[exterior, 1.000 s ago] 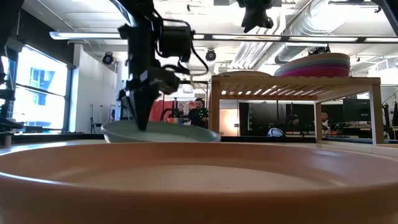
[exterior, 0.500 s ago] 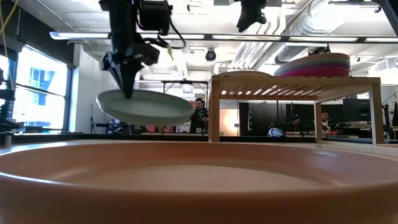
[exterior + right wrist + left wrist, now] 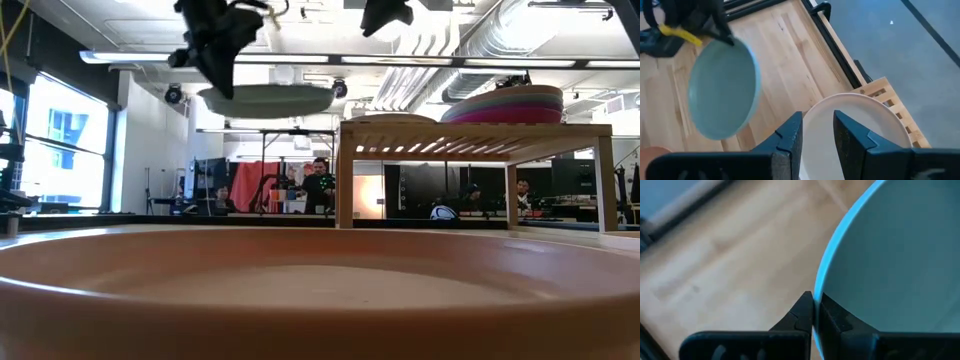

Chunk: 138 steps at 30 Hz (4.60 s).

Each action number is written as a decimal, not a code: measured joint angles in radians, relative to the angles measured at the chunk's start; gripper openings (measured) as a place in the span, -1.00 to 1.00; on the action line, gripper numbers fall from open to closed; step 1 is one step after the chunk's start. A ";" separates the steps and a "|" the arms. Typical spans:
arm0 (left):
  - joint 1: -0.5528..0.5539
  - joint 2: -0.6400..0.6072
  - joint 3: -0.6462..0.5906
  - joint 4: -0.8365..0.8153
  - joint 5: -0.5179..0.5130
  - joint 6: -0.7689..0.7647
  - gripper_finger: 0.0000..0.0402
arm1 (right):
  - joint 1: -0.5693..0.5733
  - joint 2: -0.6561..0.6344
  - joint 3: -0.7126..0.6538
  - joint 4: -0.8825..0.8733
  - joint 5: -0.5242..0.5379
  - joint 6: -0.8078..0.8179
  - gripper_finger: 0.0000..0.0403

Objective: Place and stack plates onto a shelf
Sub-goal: Stack the blue plate on the gray plate on the shelf

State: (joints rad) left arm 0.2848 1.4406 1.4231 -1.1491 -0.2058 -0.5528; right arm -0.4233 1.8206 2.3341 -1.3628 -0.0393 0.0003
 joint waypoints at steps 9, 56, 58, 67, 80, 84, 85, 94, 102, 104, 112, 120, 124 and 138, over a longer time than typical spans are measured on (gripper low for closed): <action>-0.004 0.001 0.053 0.186 -0.135 0.068 -0.99 | 0.060 0.000 0.000 -0.001 0.073 0.000 -0.57; 0.009 0.013 0.054 0.397 -0.135 0.168 -0.86 | 0.109 0.080 0.000 -0.068 0.224 0.114 -0.99; 0.009 0.013 0.054 0.397 -0.115 0.175 -0.81 | 0.109 0.080 0.000 -0.070 0.223 0.112 -0.99; 0.010 0.013 0.054 0.398 -0.069 0.173 -0.55 | 0.110 0.079 0.000 -0.081 0.215 0.103 -1.00; 0.010 -0.024 0.053 0.396 -0.042 0.164 -0.48 | 0.048 0.078 0.000 -0.141 0.170 0.065 -1.00; 0.010 -0.030 0.053 0.385 -0.041 0.164 -0.48 | 0.004 0.074 0.000 -0.156 0.156 0.014 -1.00; 0.010 -0.031 0.053 0.385 -0.037 0.163 -0.48 | -0.014 0.073 0.002 -0.155 0.140 -0.002 -1.00; 0.010 -0.034 0.053 0.384 0.017 0.162 -0.48 | -0.247 0.068 0.022 -0.139 -0.105 -0.060 -1.00; 0.010 -0.034 0.053 0.386 0.017 0.162 -0.48 | -0.434 0.070 0.022 -0.152 -0.290 -0.062 -1.00; 0.010 -0.034 0.053 0.386 0.017 0.162 -0.48 | -0.464 0.079 0.022 -0.160 -0.338 -0.062 -1.00; 0.010 -0.034 0.053 0.391 0.017 0.162 -0.48 | -0.507 0.172 0.021 -0.207 -0.456 -0.095 -1.00; 0.010 -0.034 0.053 0.391 0.017 0.162 -0.48 | -0.541 0.233 0.021 -0.208 -0.574 -0.114 -1.00; 0.010 -0.034 0.053 0.391 0.017 0.162 -0.48 | -0.559 0.235 0.021 -0.208 -0.574 -0.088 -1.00; 0.010 -0.032 0.047 0.383 0.017 0.163 -0.48 | -0.508 0.198 0.021 -0.208 -0.488 -0.042 -1.00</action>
State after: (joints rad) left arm 0.2943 1.4086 1.4704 -0.7660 -0.1890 -0.3901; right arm -0.9315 2.0188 2.3550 -1.5711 -0.5269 -0.0418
